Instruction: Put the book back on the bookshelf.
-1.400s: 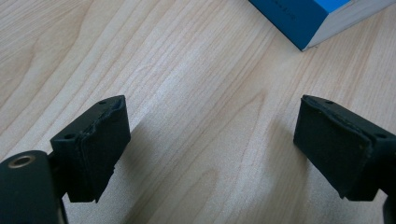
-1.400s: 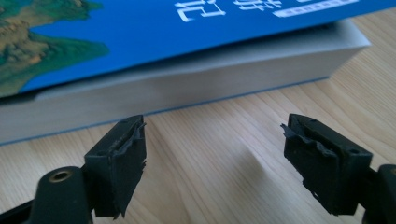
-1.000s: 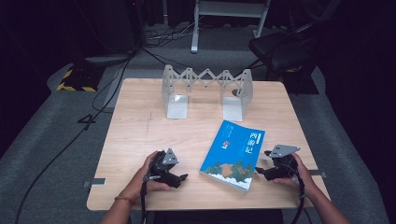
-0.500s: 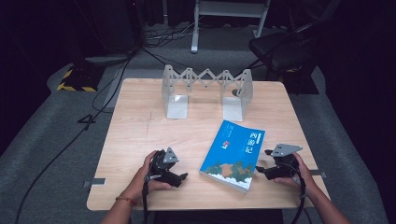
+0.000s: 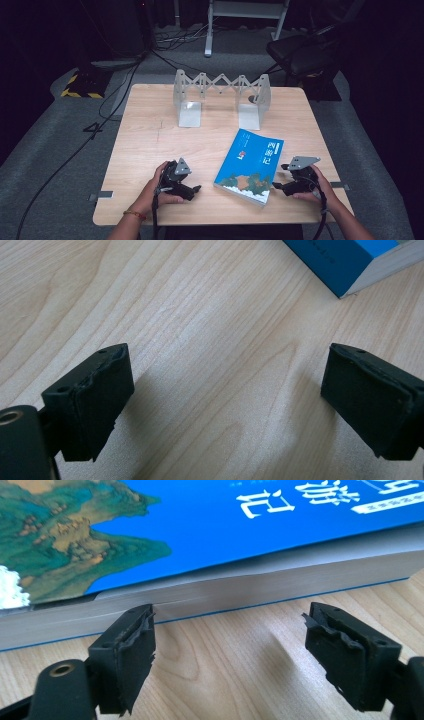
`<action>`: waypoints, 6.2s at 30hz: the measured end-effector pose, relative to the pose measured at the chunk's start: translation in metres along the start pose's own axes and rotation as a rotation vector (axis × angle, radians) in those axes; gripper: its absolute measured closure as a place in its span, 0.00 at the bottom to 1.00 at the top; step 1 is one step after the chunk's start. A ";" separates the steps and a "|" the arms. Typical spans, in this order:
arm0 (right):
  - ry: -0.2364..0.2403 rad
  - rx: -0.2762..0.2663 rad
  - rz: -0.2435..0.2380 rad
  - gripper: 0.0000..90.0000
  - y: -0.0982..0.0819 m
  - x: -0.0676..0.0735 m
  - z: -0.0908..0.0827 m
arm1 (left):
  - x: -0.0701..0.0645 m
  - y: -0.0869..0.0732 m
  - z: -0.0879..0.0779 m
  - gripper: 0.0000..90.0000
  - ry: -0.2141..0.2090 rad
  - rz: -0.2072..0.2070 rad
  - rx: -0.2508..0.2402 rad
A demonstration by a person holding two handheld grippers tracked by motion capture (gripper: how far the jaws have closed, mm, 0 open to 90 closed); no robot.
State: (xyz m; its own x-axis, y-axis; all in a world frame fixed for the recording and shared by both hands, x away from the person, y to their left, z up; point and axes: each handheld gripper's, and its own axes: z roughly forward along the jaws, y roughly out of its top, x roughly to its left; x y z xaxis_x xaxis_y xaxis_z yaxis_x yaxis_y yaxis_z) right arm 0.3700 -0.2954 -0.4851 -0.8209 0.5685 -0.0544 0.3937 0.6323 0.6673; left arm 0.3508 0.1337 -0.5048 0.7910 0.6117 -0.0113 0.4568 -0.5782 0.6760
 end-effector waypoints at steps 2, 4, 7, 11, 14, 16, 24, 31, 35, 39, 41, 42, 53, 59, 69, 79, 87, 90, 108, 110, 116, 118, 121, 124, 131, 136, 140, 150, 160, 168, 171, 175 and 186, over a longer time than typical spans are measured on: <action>-0.006 -0.001 -0.001 0.22 0.001 0.001 -0.001 | 0.000 0.001 0.000 0.08 -0.002 0.003 0.001; -0.009 -0.013 -0.007 0.22 0.002 0.001 -0.003 | -0.001 0.001 0.001 0.08 -0.005 0.005 0.000; -0.011 -0.035 0.000 0.22 0.004 0.001 -0.006 | -0.002 0.000 0.000 0.09 -0.002 0.000 0.001; -0.010 -0.065 0.017 0.22 0.007 0.001 -0.011 | -0.004 0.002 -0.001 0.11 -0.002 0.001 0.016; -0.009 -0.078 0.021 0.22 0.011 0.001 -0.014 | -0.008 0.005 -0.003 0.20 -0.015 0.025 0.022; -0.009 -0.087 0.027 0.22 0.013 0.001 -0.014 | -0.012 0.008 -0.004 0.19 -0.027 0.055 0.028; -0.011 -0.114 0.017 0.19 0.031 -0.003 -0.019 | -0.026 0.036 -0.017 0.21 -0.062 0.104 -0.046; -0.017 -0.129 0.026 0.19 0.039 -0.002 -0.021 | -0.057 0.062 -0.001 0.24 -0.142 0.155 -0.090; -0.017 -0.144 0.038 0.19 0.043 -0.003 -0.021 | -0.079 0.077 0.014 0.25 -0.182 0.191 -0.095; -0.018 -0.170 0.058 0.17 0.051 -0.004 -0.020 | -0.092 0.087 0.029 0.28 -0.219 0.142 -0.104; -0.020 -0.183 0.061 0.17 0.057 -0.005 -0.019 | -0.097 0.089 0.033 0.28 -0.197 0.147 -0.120; -0.021 -0.186 0.063 0.17 0.058 -0.005 -0.018 | -0.098 0.090 0.033 0.28 -0.198 0.147 -0.124; -0.014 -0.198 0.081 0.15 0.062 -0.007 -0.014 | -0.102 0.091 0.040 0.61 -0.106 0.119 -0.216; -0.007 -0.215 0.108 0.15 0.059 -0.011 -0.015 | -0.094 0.093 0.029 0.82 -0.102 0.123 -0.254; 0.045 -0.290 0.036 0.30 0.047 -0.009 -0.041 | -0.073 0.091 0.015 0.86 -0.135 0.168 -0.232; 0.113 -0.271 -0.101 0.32 0.066 0.008 -0.025 | -0.054 0.080 0.003 0.85 -0.156 0.182 -0.199; 0.100 -0.194 -0.161 0.35 0.069 0.002 0.001 | -0.045 0.071 -0.006 0.83 -0.146 0.181 -0.182; 0.097 -0.174 -0.175 0.37 0.067 -0.002 0.008 | -0.042 0.068 -0.008 0.83 -0.146 0.179 -0.178; 0.050 -0.139 -0.414 0.74 0.075 0.015 0.019 | -0.042 0.058 -0.027 0.55 -0.062 0.123 -0.169; 0.046 -0.136 -0.418 0.74 0.076 0.017 0.019 | -0.046 0.060 -0.027 0.53 -0.057 0.130 -0.173; 0.041 -0.126 -0.429 0.75 0.083 0.023 0.021 | -0.067 0.074 -0.018 0.56 0.071 0.141 -0.133; 0.040 -0.122 -0.433 0.75 0.084 0.024 0.021 | -0.066 0.073 -0.019 0.69 0.078 0.151 -0.151; 0.044 -0.133 -0.427 0.73 0.085 0.024 0.022 | -0.061 0.071 -0.021 0.76 0.070 0.180 -0.154; 0.066 -0.150 -0.402 0.62 0.083 0.021 0.024 | -0.055 0.067 -0.019 0.78 0.024 0.172 -0.156; 0.092 -0.194 -0.303 0.59 0.068 -0.006 0.030 | -0.034 0.055 -0.028 0.79 -0.032 0.155 -0.181; 0.101 -0.220 -0.358 0.68 0.070 -0.003 0.029 | -0.022 0.051 -0.033 0.76 -0.058 0.130 -0.182; 0.103 -0.212 -0.385 0.72 0.072 0.005 0.030 | -0.019 0.048 -0.038 0.63 -0.045 0.092 -0.159; 0.057 -0.184 -0.438 0.75 0.079 0.022 0.027 | -0.055 0.064 -0.041 0.46 0.079 0.119 -0.110; 0.047 -0.154 -0.441 0.74 0.082 0.025 0.028 | -0.055 0.058 -0.035 0.73 0.143 0.195 -0.029; 0.112 -0.215 -0.404 0.66 0.080 0.017 0.033 | -0.041 0.055 -0.037 0.78 0.096 0.212 -0.022; 0.146 -0.243 -0.394 0.67 0.079 0.011 0.036 | -0.032 0.055 -0.040 0.78 0.076 0.199 -0.037; 0.152 -0.256 -0.391 0.73 0.080 0.010 0.036 | -0.023 0.053 -0.041 0.76 0.054 0.184 -0.040; 0.093 -0.204 -0.453 0.76 0.087 0.029 0.034 | -0.065 0.076 -0.038 0.45 0.163 0.175 -0.066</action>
State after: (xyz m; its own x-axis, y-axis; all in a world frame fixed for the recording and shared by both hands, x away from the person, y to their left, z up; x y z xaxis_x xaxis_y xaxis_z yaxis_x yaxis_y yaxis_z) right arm 0.3949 -0.2062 -0.4538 -0.9276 0.2053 -0.3120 -0.0922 0.6837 0.7239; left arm 0.3188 0.0704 -0.4241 0.7774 0.5871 0.2258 0.2863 -0.6499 0.7040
